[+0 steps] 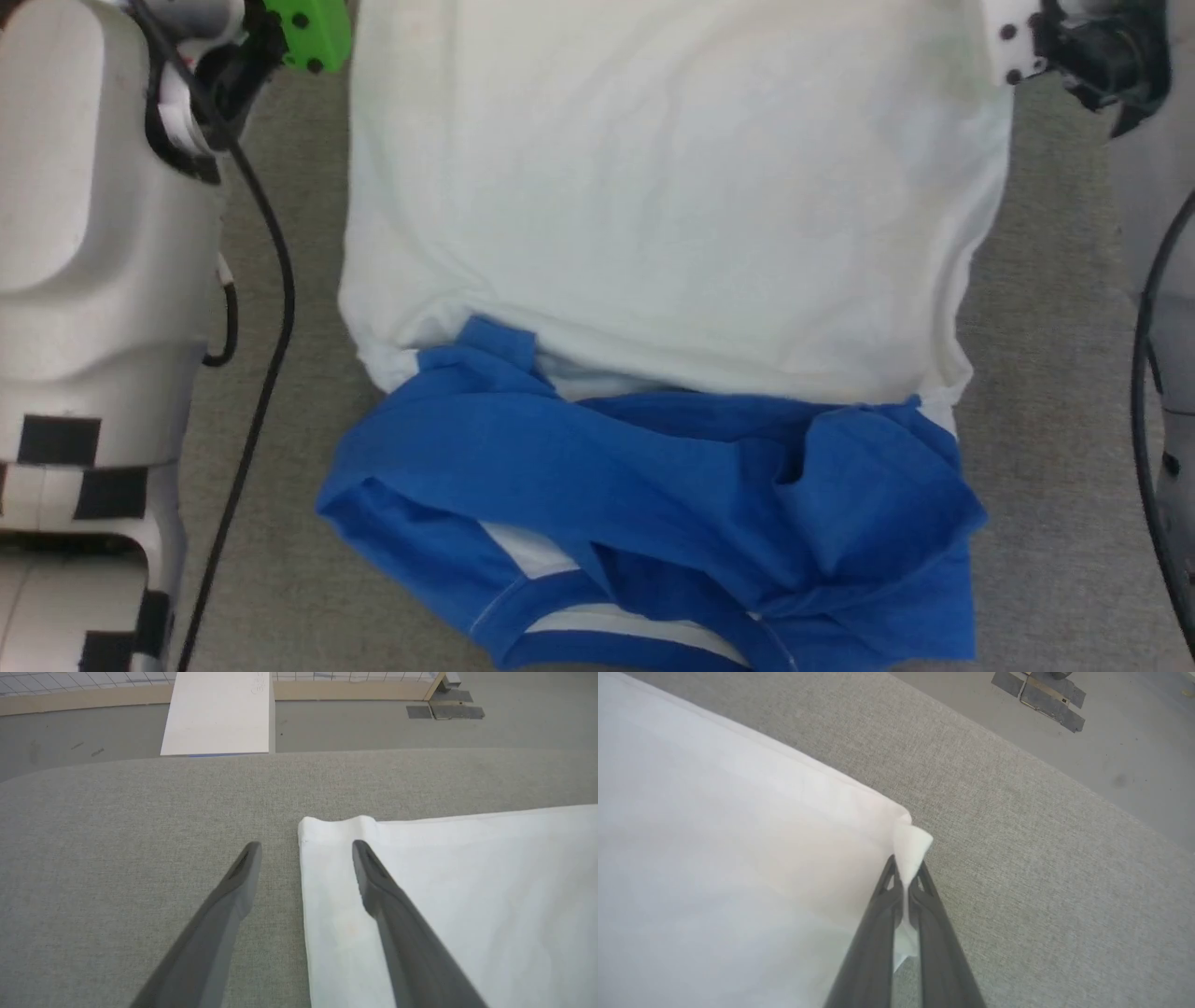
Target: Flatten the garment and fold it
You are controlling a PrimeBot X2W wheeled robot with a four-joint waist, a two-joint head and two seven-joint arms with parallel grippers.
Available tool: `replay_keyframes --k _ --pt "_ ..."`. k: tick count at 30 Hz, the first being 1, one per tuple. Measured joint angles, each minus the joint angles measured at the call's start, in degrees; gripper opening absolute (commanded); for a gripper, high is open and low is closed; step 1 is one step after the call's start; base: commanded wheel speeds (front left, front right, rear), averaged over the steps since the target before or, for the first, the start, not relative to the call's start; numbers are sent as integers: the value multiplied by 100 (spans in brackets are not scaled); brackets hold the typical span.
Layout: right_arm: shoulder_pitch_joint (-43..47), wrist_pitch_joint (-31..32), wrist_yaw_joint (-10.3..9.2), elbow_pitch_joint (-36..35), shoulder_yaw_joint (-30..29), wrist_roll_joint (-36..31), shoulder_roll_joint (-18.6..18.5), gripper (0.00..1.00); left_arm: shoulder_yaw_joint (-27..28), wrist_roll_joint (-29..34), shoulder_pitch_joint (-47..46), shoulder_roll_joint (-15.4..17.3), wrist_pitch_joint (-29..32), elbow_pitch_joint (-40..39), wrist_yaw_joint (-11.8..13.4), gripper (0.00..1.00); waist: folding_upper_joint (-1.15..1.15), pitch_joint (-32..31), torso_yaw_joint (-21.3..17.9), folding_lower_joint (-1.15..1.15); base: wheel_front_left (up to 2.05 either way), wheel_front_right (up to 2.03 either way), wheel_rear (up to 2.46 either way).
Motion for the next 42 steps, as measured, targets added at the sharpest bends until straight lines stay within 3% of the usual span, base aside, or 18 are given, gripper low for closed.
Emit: replay_keyframes --k 8,15,16,17,18,22,25,28,33,42 --pt "-166 -231 0 -225 689 528 -29 0 -216 315 -478 276 630 613 194 100 0 298 -435 0 0 0 0" --pt "-254 -398 1 -391 1003 805 -105 0 -169 236 -534 385 1087 791 345 100 0 586 -666 -1 0 0 0" --pt "-279 -403 1 -407 1040 833 -124 0 -138 181 -573 399 1261 780 370 59 0 617 -691 -1 0 0 0" --pt "-298 -419 1 -422 1059 849 -143 0 -83 119 -605 409 1390 755 402 44 0 644 -708 -1 0 0 0" --pt "-307 -450 1 -432 1070 861 -158 0 -37 71 -612 413 1473 708 424 0 0 665 -720 -1 0 0 0" --pt "-332 -519 2 -414 1080 890 -226 0 40 -68 -569 387 1402 558 492 0 0 660 -706 -1 0 0 0" --pt "-332 -659 2 -310 979 888 -263 0 312 -168 -426 232 849 477 765 0 0 585 -675 -1 0 0 0" --pt "-341 -857 2 -200 828 824 -304 0 505 -176 -344 164 276 426 862 0 0 490 -641 -1 0 0 0" --pt "-617 -1222 5 -29 547 606 -323 0 612 -158 -413 138 -469 353 854 0 0 325 -575 -1 0 0 0" --pt "-1104 -2154 5 235 158 252 -199 0 644 -111 -722 99 -1407 556 502 0 0 120 -496 -1 0 0 0"
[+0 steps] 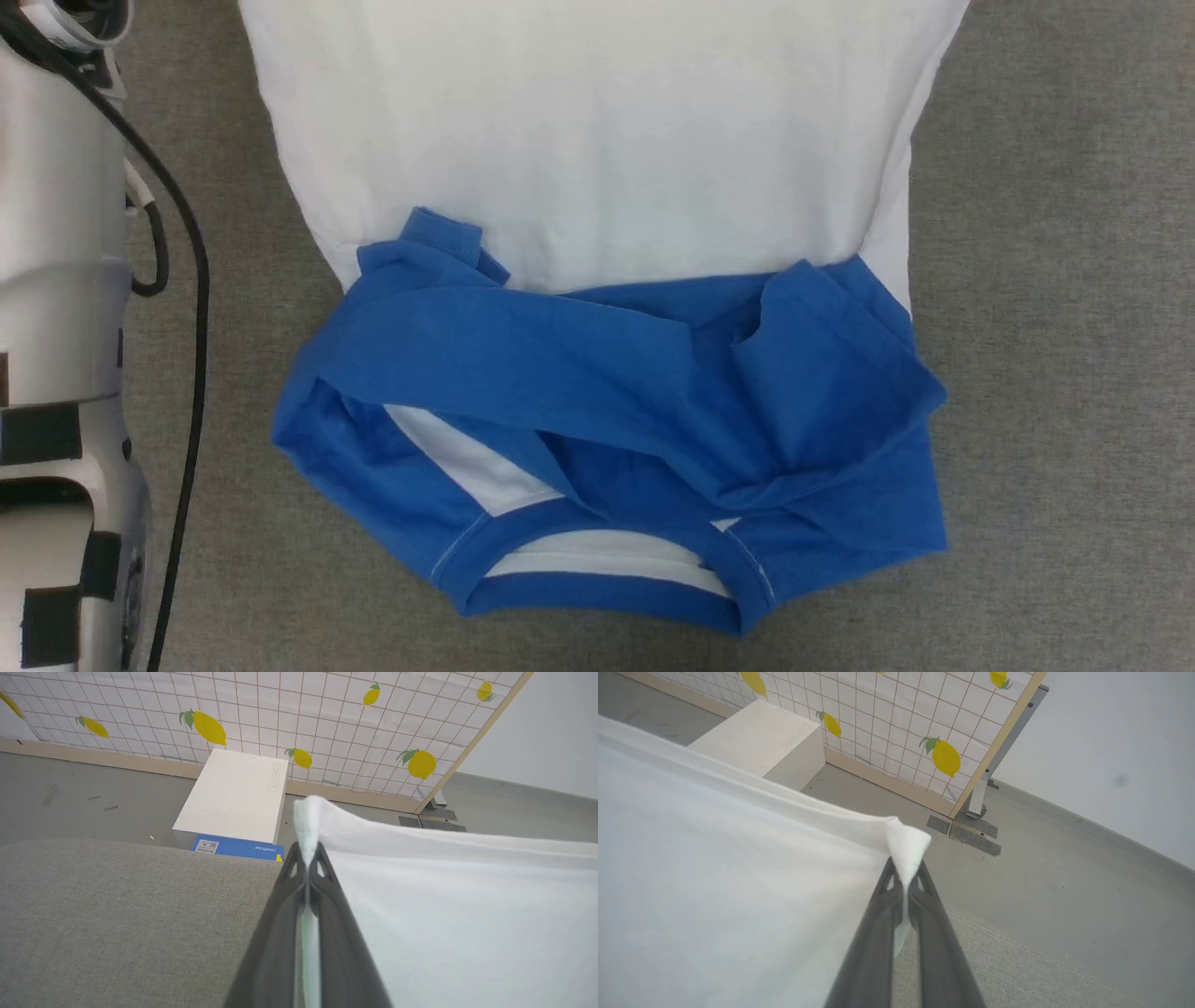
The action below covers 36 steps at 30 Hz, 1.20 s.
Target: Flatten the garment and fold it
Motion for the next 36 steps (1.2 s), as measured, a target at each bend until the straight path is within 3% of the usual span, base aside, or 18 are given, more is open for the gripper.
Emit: replay_keyframes --k 7,15,19,27,36 --pt "366 -530 -1 119 277 281 43 0 -127 -77 355 -1 -449 88 -566 0 0 -352 -7 0 0 0 0" --pt "1864 -981 -1 -241 369 1210 -269 0 -309 -203 1946 18 -1026 -442 -1001 0 0 -1107 30 0 0 0 0" --pt "2744 -1034 -2 -495 92 1641 -249 0 -342 -288 2935 29 -1161 -1065 -972 0 0 -1538 53 0 0 0 0" --pt "4613 -979 -3 -1383 -389 1959 -114 0 -299 -409 4993 -18 -1382 -2444 -528 0 0 -2394 96 0 0 0 0" --pt "6302 -472 -3 -1922 -783 1938 186 0 -464 -531 6544 -230 -1505 -2730 -297 0 0 -3010 109 0 0 0 0"
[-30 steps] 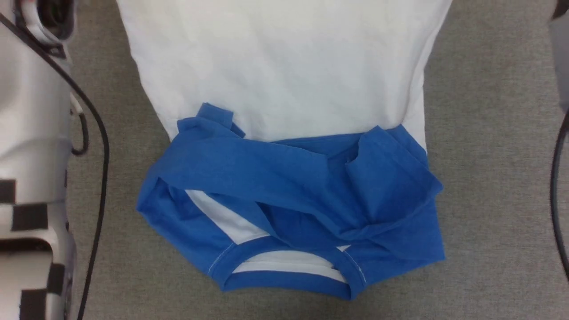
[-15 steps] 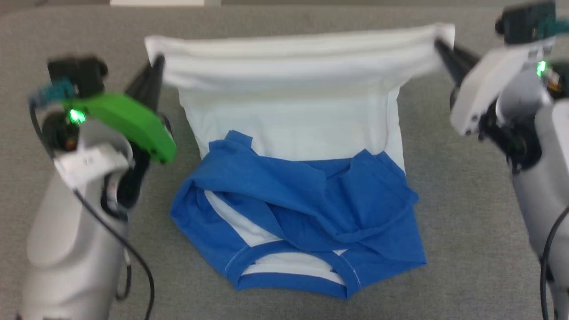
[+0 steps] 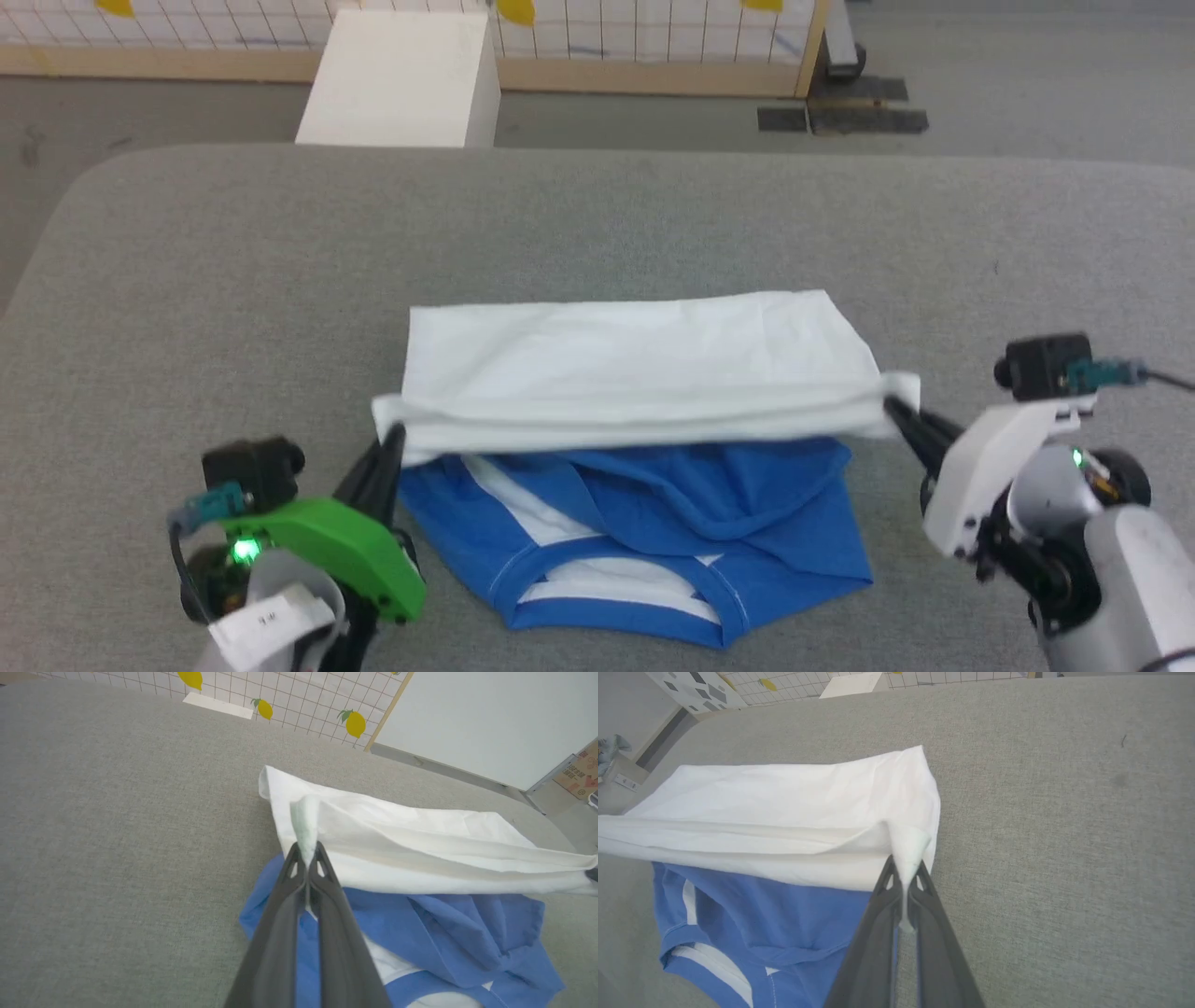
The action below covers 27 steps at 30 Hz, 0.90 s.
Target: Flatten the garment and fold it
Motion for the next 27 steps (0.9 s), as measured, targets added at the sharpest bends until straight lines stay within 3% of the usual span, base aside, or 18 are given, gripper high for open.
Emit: replay_keyframes --k 10,21,23,24,25,27 --pt "910 293 0 -141 -83 -282 238 0 -111 -183 403 -88 -45 786 -3 0 0 -257 15 0 0 0 0" --pt "1206 471 0 119 65 -491 268 0 -227 -210 407 -103 138 1568 9 0 0 -306 -31 0 0 0 0" --pt "1210 524 0 144 105 -504 256 0 -238 -215 407 -107 210 1628 57 39 0 -320 -38 0 0 0 0" --pt "1216 555 0 145 131 -504 255 40 -235 -233 407 -107 263 1653 79 100 0 -331 -43 0 0 0 0" --pt "1226 567 0 132 156 -503 249 100 -225 -237 409 -107 309 1661 129 100 0 -347 -49 0 0 0 0" --pt "1261 589 0 70 198 -485 202 100 -202 -272 417 -92 450 1656 248 100 0 -388 -57 0 0 0 0"
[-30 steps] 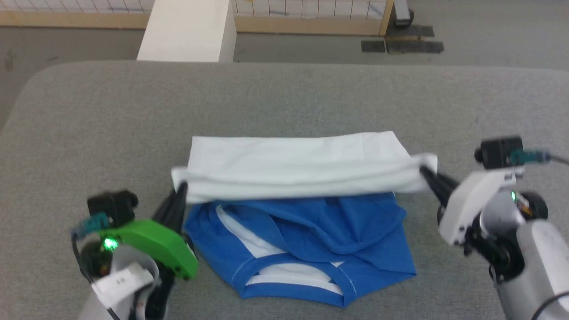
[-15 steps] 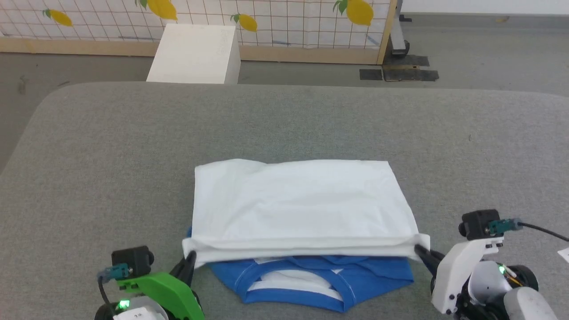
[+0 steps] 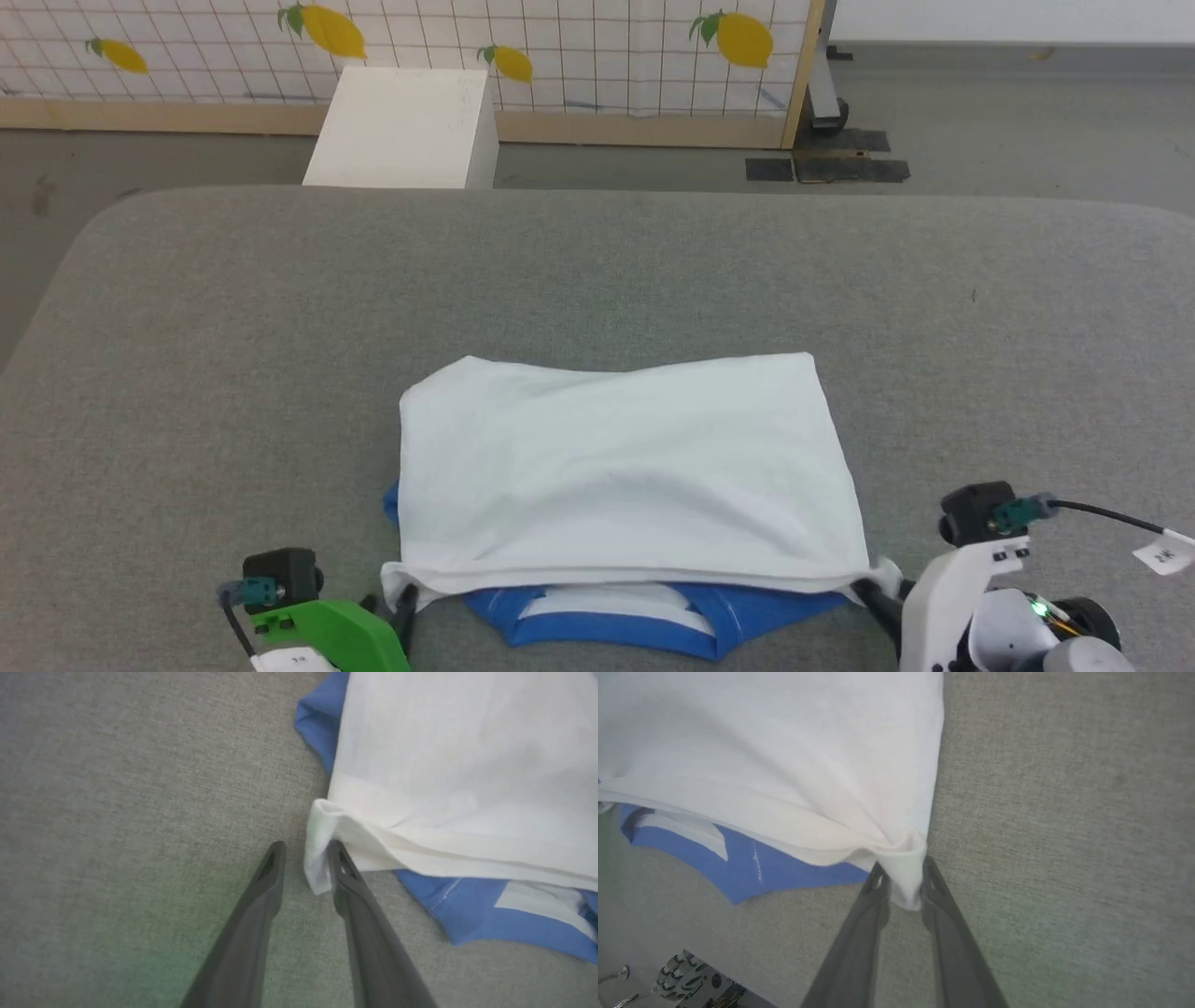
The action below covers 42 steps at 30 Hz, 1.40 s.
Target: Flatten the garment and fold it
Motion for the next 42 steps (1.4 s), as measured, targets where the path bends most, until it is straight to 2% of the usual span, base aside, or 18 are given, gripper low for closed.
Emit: replay_keyframes --k 6,11,15,17,19,21,25,27,31,35,42 --pt "340 346 -1 -624 -77 358 -281 100 126 -10 193 229 550 -328 460 100 0 -166 -8 0 0 0 0" --pt "581 923 -1 -1433 -651 768 -464 100 311 -7 443 586 1045 -851 902 100 0 -294 -5 0 0 0 0" --pt "554 1356 -1 -1903 -1133 991 -469 100 657 41 481 720 896 -1472 1234 100 0 -299 24 0 0 0 0" --pt "425 1471 -1 -1995 -1374 1091 -411 100 808 86 459 738 564 -1753 1265 100 0 -263 42 0 0 0 0" --pt "205 1513 -1 -2009 -1464 1044 -415 100 955 220 374 720 -96 -2026 1214 100 0 -207 57 0 0 0 0" --pt "-79 1556 -1 -1892 -1435 942 -476 100 990 434 210 709 -803 -2229 998 100 0 -126 74 0 0 0 0" --pt "-559 1671 -1 -1322 -985 891 -559 100 959 858 -106 678 -2143 -2296 638 100 0 73 109 0 0 0 0" --pt "-778 1679 -1 -1035 -695 910 -641 100 929 1038 -193 639 -2484 -2293 538 100 0 182 133 0 0 0 0" --pt "-1150 1670 -1 -499 -125 1143 -845 100 898 1456 -396 447 -2639 -2354 392 100 0 431 214 0 0 0 0" --pt "-1397 1651 -1 -47 181 1317 -1020 100 992 1830 -494 222 -2644 -2506 278 100 0 674 323 0 0 0 0" --pt "-1694 1644 -1 296 675 1893 -1045 100 1195 2020 -502 -156 -2661 -2437 32 100 0 983 512 0 0 0 0"
